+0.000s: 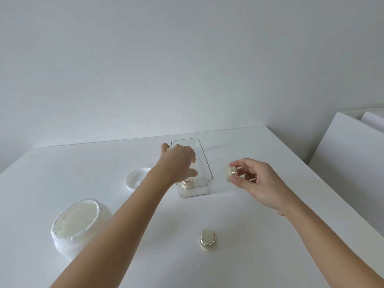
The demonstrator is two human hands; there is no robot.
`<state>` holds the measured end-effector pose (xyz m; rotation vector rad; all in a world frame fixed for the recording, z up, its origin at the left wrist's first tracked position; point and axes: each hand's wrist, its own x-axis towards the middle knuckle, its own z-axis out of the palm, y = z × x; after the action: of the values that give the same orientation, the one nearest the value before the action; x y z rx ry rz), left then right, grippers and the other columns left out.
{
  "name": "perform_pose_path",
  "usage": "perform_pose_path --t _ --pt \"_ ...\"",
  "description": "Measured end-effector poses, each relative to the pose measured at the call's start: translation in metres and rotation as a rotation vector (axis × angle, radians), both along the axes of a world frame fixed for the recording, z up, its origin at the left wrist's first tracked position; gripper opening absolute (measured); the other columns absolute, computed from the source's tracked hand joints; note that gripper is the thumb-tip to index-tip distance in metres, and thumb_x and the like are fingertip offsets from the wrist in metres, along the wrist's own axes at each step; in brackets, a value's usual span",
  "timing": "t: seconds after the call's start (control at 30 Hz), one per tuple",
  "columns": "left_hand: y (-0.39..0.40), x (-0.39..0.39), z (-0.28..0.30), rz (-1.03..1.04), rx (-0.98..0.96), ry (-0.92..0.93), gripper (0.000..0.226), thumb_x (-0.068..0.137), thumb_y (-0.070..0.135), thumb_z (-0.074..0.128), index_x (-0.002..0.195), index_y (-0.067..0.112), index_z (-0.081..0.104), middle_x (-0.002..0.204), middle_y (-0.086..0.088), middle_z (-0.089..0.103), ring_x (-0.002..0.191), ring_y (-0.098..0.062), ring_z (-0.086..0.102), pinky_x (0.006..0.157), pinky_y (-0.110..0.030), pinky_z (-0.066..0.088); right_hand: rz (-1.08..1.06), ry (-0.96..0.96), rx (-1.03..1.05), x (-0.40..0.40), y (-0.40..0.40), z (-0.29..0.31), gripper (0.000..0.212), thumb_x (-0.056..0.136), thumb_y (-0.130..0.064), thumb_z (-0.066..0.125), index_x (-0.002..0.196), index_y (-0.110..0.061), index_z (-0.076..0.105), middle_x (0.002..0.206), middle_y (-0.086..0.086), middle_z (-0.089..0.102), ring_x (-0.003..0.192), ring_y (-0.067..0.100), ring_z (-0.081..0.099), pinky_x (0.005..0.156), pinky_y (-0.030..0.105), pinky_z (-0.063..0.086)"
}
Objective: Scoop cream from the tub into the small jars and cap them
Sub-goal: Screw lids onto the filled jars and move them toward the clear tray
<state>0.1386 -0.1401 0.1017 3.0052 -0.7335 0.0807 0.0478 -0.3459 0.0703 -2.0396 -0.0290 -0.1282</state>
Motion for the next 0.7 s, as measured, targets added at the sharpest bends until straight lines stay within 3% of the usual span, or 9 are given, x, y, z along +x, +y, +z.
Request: perform_pose_path --t 0.1,0.2,0.27,0.3,0.37,0.53,0.7 --pt "0.01 -0.043 0.005 -0.08 -0.144 0.013 0.026 0.086 0.03 0.069 0.111 0.022 0.066 0.109 0.007 0.067 0.105 -0.015 0.059 0.094 -0.031 0.032 0.016 -0.079 -0.122 0.02 0.01 0.01 0.022 0.083 -0.032 0.07 0.103 -0.028 0.063 0.091 -0.01 0.068 0.071 0.005 0.053 0.071 0.017 0.043" --pt "0.023 -0.087 -0.009 -0.193 -0.241 0.331 0.032 0.085 0.03 0.072 0.115 0.028 0.063 0.105 0.013 0.056 0.104 -0.006 0.05 0.09 -0.018 0.036 0.061 -0.186 -0.266 0.046 0.025 0.022 0.019 0.084 -0.03 0.069 0.1 -0.024 0.061 0.087 -0.016 0.064 0.08 -0.013 0.053 0.069 0.004 0.039" --pt "0.027 -0.104 -0.026 -0.245 -0.241 0.445 0.042 0.084 0.03 0.07 0.124 0.033 0.057 0.117 0.016 0.051 0.113 -0.001 0.042 0.093 -0.015 0.033 0.108 -0.197 -0.376 0.066 0.036 0.024 0.022 0.085 -0.026 0.068 0.104 -0.018 0.061 0.095 -0.008 0.065 0.093 -0.004 0.054 0.081 0.015 0.042" --pt "0.028 -0.108 -0.035 -0.258 -0.242 0.457 0.046 0.084 0.028 0.069 0.127 0.035 0.055 0.125 0.016 0.048 0.118 -0.001 0.04 0.096 -0.017 0.034 0.127 -0.181 -0.447 0.075 0.041 0.024 0.024 0.086 -0.024 0.067 0.108 -0.017 0.06 0.101 -0.005 0.066 0.102 0.01 0.052 0.087 0.025 0.042" --pt "0.028 -0.113 -0.048 -0.264 -0.269 0.448 0.049 0.085 0.023 0.069 0.13 0.035 0.054 0.132 0.015 0.046 0.121 -0.004 0.042 0.099 -0.021 0.037 0.163 -0.137 -0.623 0.092 0.052 0.023 0.025 0.087 -0.021 0.064 0.111 -0.018 0.059 0.106 -0.002 0.066 0.108 0.026 0.043 0.088 0.034 0.038" --pt "0.029 -0.117 -0.059 -0.248 -0.33 0.397 0.038 0.088 0.021 0.068 0.123 0.034 0.058 0.122 0.012 0.054 0.112 -0.007 0.053 0.094 -0.029 0.045 0.254 -0.129 -1.086 0.115 0.074 0.016 0.028 0.085 -0.017 0.061 0.112 -0.02 0.06 0.104 -0.002 0.067 0.108 0.028 0.039 0.087 0.036 0.028" --pt "0.028 -0.118 -0.06 -0.265 -0.371 0.377 0.031 0.085 0.028 0.07 0.115 0.028 0.061 0.111 0.008 0.059 0.101 -0.01 0.057 0.086 -0.027 0.047 0.277 -0.143 -1.293 0.121 0.085 0.007 0.031 0.083 -0.003 0.054 0.106 -0.022 0.062 0.099 0.001 0.065 0.101 0.026 0.037 0.081 0.035 0.023"
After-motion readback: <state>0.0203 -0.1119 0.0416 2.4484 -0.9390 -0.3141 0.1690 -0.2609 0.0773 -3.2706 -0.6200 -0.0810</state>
